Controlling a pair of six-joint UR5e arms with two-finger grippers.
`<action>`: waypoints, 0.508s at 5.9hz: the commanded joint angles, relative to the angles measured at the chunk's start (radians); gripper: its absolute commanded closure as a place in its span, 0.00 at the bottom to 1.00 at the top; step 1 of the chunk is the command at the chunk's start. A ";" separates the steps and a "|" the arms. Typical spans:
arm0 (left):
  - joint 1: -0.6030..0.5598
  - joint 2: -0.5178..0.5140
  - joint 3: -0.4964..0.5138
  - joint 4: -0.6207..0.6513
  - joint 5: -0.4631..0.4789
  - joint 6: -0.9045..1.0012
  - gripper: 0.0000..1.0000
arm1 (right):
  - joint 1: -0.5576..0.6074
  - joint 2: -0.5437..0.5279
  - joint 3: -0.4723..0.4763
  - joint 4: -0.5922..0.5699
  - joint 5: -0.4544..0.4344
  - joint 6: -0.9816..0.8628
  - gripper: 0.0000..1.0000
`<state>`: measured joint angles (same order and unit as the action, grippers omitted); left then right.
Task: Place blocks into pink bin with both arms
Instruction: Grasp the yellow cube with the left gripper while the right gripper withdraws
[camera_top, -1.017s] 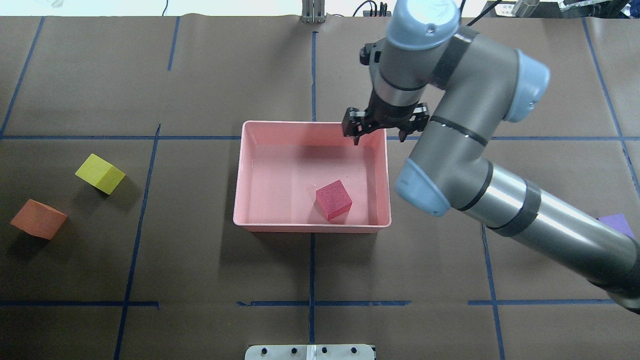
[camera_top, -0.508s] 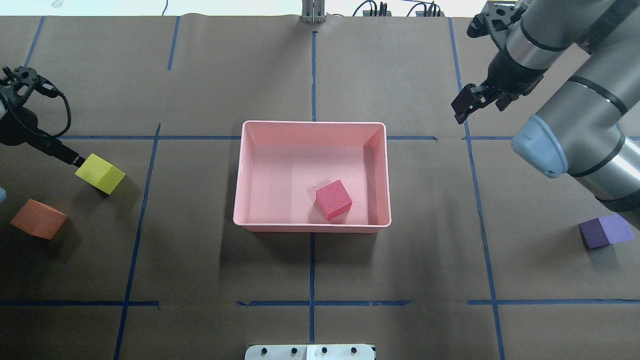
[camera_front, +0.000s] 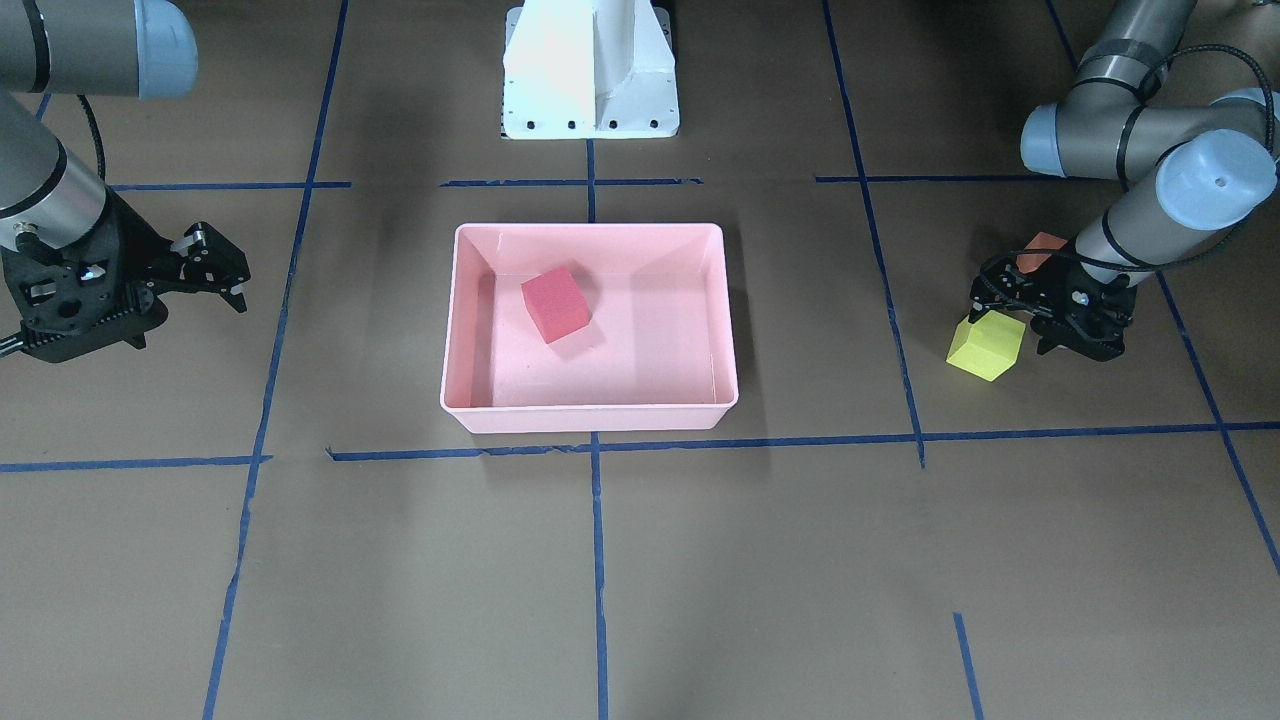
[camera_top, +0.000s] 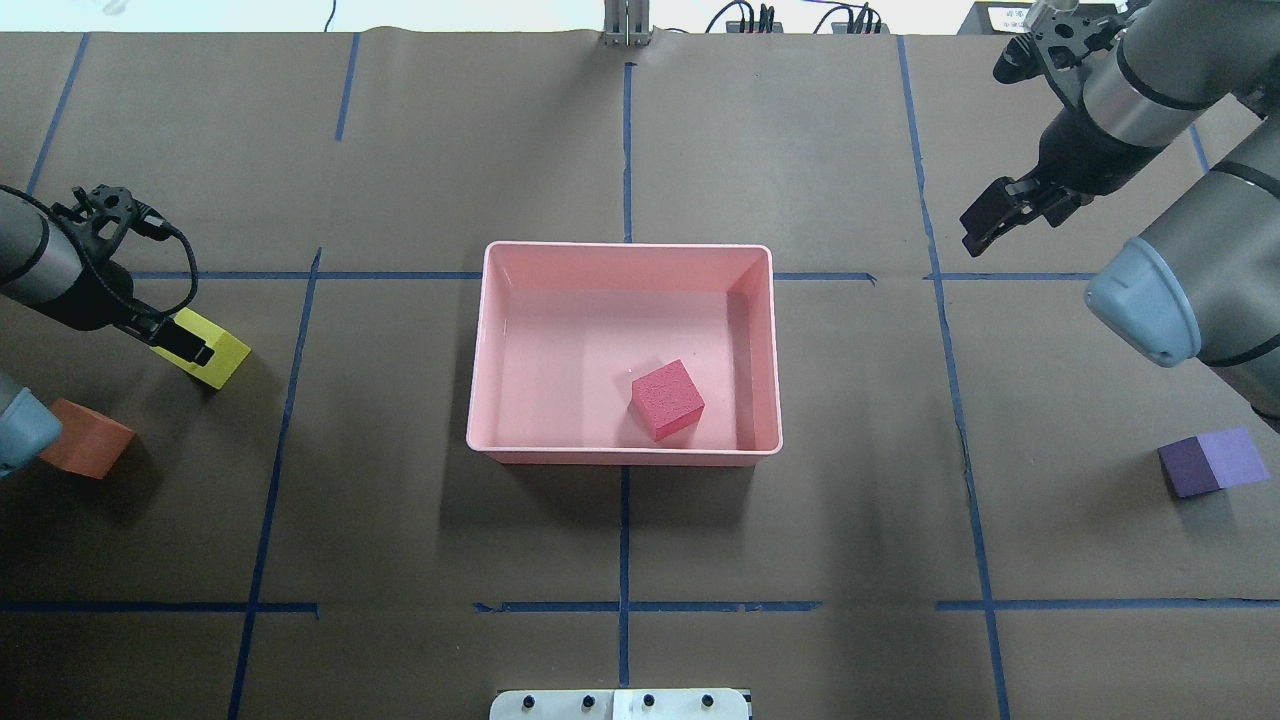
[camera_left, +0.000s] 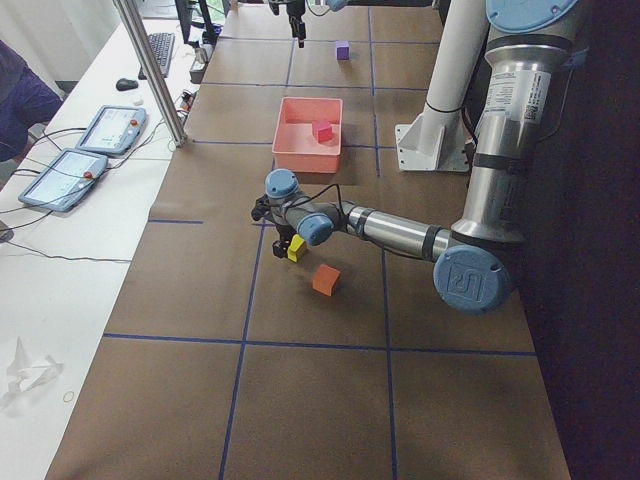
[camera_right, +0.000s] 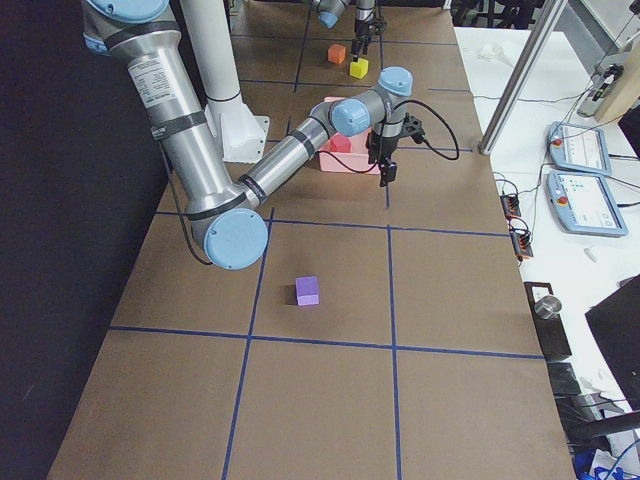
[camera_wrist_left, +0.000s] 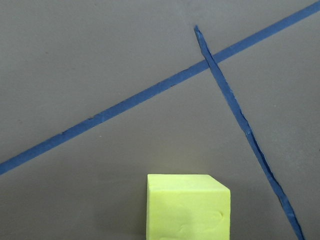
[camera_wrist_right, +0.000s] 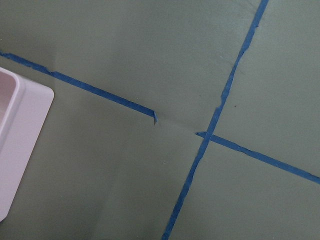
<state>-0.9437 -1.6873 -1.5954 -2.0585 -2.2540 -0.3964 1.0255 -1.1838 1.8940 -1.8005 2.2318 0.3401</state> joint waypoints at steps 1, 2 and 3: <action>0.041 -0.012 0.009 -0.008 0.002 -0.065 0.00 | 0.001 -0.007 0.002 0.000 0.000 -0.003 0.00; 0.054 -0.014 0.024 -0.008 0.002 -0.065 0.00 | 0.001 -0.007 0.000 0.000 0.000 -0.003 0.00; 0.056 -0.034 0.031 -0.003 0.002 -0.065 0.29 | 0.001 -0.011 0.002 0.001 0.000 -0.004 0.00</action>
<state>-0.8938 -1.7066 -1.5725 -2.0648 -2.2520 -0.4590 1.0262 -1.1918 1.8953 -1.8004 2.2319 0.3371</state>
